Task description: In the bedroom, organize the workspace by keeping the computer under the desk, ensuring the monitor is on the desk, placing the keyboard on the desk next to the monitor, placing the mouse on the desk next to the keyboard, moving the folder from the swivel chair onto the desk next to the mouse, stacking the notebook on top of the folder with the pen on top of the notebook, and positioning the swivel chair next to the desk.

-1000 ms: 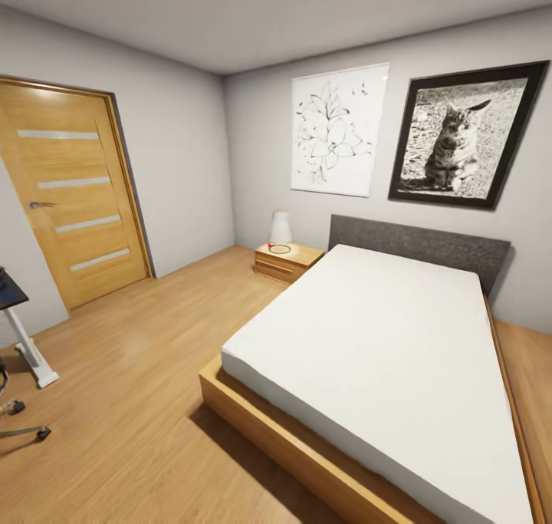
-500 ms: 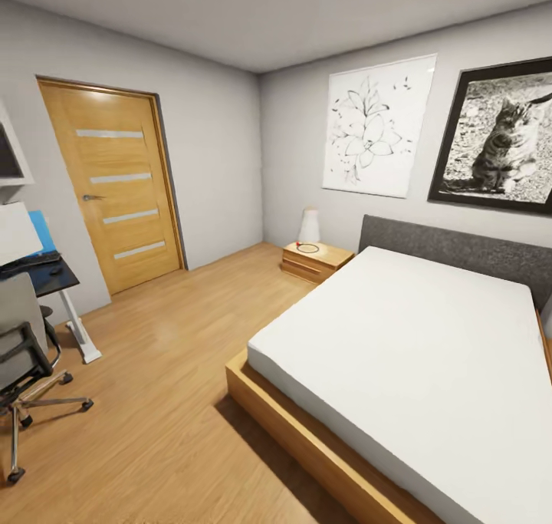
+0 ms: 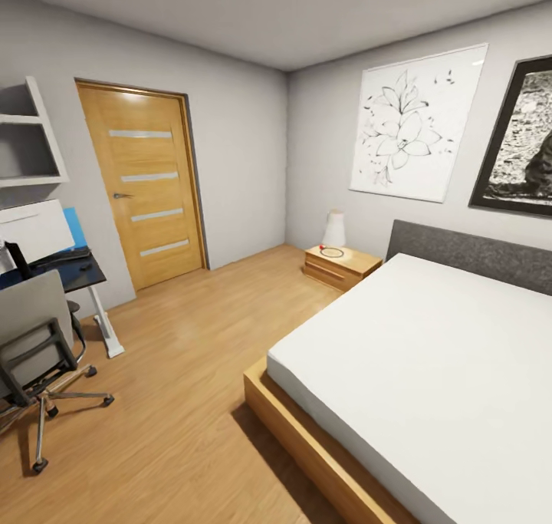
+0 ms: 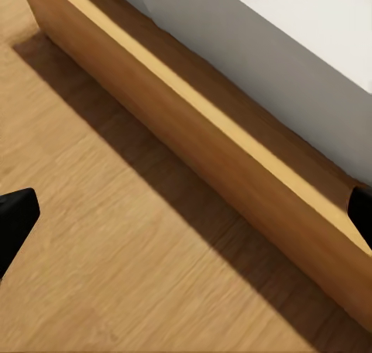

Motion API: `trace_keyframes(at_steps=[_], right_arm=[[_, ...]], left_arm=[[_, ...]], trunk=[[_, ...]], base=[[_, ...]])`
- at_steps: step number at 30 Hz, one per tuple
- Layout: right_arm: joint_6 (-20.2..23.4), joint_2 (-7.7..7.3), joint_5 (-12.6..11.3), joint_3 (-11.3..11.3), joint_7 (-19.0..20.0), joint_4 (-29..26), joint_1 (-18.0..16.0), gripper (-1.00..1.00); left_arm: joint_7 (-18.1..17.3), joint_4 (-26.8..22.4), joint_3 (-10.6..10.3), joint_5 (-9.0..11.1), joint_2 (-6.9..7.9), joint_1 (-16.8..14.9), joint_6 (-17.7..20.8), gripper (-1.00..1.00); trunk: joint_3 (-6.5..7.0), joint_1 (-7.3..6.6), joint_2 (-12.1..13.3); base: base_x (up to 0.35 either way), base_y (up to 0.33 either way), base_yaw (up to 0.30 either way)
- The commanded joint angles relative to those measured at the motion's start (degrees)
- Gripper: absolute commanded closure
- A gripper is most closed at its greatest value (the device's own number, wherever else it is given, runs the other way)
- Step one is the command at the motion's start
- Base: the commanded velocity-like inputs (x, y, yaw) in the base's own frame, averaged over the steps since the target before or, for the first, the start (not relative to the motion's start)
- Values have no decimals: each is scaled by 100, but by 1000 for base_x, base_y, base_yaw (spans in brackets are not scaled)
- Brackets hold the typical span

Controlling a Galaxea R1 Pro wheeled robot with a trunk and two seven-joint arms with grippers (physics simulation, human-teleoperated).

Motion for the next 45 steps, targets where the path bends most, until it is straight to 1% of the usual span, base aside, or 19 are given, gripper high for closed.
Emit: trace_keyframes(at_steps=[1,32,36,45], right_arm=[[-12,2,40,2,-42,4,-3,-100],[-7,2,58,41,-39,100,-4,-100],[-7,2,58,41,-39,100,-6,-100],[-7,2,58,41,-32,100,-6,-100]], left_arm=[[-7,-9,-6,21,2,1,-5,-100],[-6,27,-6,20,7,2,-8,-100],[-6,29,-6,20,7,1,-8,-100],[-6,30,-6,24,7,1,-8,-100]], trunk=[[-9,4,-8],[-21,4,-8],[-41,4,-8],[-98,4,-8]], base=[[116,0,89],[14,0,239],[134,0,204],[299,0,182]])
